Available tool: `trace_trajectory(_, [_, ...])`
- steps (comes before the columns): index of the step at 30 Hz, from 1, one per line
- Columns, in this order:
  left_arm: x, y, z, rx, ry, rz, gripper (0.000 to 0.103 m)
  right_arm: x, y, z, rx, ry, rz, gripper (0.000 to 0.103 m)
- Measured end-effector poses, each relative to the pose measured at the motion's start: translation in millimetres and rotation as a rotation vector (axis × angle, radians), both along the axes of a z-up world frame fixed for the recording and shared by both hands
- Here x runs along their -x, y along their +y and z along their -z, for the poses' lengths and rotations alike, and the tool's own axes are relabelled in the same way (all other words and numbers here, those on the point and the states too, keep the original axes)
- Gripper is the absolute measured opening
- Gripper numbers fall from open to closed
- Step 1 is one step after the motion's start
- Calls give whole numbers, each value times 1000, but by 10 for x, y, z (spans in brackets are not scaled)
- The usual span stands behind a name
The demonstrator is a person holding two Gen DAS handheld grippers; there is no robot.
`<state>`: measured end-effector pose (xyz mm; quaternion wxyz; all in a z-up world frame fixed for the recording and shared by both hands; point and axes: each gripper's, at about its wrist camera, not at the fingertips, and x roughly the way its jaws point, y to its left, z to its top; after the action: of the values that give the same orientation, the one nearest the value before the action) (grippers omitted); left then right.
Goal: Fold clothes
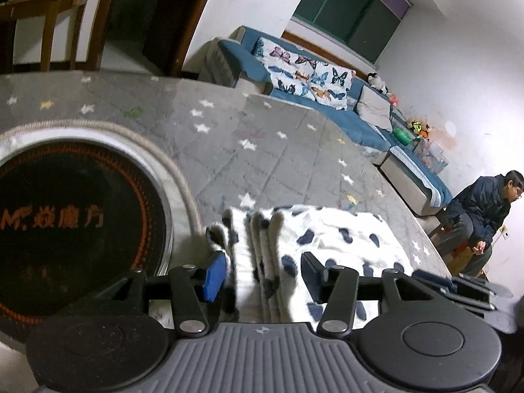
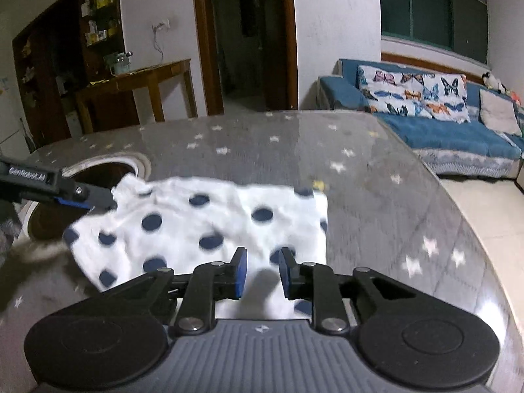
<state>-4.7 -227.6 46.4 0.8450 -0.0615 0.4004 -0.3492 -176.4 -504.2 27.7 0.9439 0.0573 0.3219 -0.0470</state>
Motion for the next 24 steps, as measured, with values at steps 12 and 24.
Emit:
trace_trajectory(12, [-171, -253, 75, -86, -57, 8, 54, -563, -123, 89, -6, 20, 16, 21])
trace_trajectory(24, [-187, -249, 139, -92, -53, 13, 54, -525, -109, 127, -12, 26, 16, 36])
